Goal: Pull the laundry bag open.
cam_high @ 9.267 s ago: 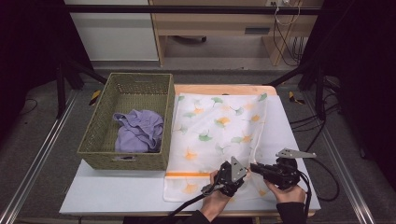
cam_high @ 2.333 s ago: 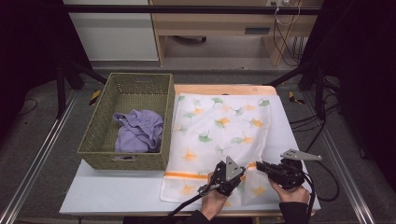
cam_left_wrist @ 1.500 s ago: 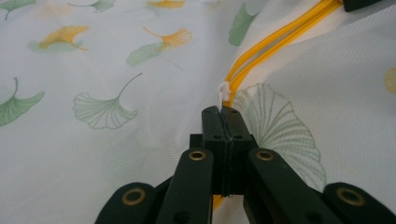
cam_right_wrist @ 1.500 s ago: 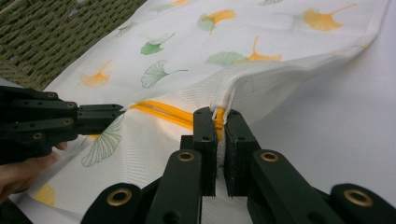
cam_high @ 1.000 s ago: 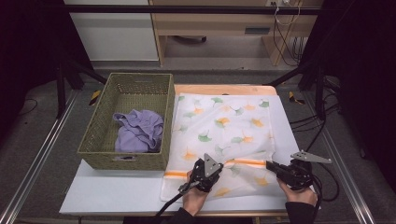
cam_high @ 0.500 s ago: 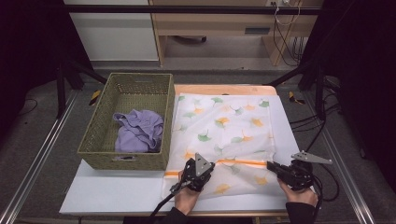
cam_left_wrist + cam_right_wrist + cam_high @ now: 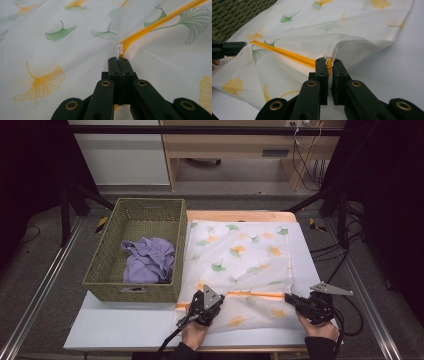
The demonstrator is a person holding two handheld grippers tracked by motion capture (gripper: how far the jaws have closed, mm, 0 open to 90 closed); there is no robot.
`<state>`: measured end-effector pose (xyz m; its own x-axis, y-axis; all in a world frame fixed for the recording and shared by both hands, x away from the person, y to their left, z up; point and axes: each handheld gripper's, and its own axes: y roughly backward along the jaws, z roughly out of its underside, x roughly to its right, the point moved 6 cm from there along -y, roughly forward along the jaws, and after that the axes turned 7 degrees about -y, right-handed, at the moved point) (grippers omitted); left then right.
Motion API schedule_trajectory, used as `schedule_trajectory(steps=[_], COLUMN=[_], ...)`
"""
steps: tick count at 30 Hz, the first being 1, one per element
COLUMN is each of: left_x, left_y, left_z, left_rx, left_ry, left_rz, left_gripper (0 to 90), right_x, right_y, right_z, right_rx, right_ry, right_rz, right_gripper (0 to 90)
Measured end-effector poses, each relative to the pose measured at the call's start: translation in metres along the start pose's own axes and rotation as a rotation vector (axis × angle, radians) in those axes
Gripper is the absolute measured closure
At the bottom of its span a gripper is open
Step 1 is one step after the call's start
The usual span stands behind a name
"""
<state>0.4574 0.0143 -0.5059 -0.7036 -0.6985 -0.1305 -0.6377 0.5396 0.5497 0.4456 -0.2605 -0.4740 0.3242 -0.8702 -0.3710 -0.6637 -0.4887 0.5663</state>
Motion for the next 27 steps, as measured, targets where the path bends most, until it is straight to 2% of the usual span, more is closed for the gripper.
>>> schedule_trajectory(steps=[10, 13, 21, 27], left_x=[-0.011, -0.013, -0.03, -0.036], left_y=[0.01, 0.013, 0.027, 0.035], left_z=[0.006, 0.007, 0.016, 0.023], left_rx=[-0.006, -0.012, -0.036, -0.051], left_ry=[0.009, -0.003, 0.001, 0.001], left_rz=[-0.016, -0.031, -0.066, -0.074], left_gripper=[89.0, 89.0, 89.0, 89.0], right_x=[0.001, 0.001, 0.006, 0.008], right_y=[0.0, 0.0, 0.0, -0.001], right_z=[0.001, 0.001, 0.003, 0.004], right_rx=[-0.001, -0.005, -0.001, -0.005], right_ry=[0.003, 0.002, -0.001, 0.0], right_rz=[0.002, 0.003, 0.03, 0.039], right_gripper=[85.3, 85.3, 85.2, 85.2])
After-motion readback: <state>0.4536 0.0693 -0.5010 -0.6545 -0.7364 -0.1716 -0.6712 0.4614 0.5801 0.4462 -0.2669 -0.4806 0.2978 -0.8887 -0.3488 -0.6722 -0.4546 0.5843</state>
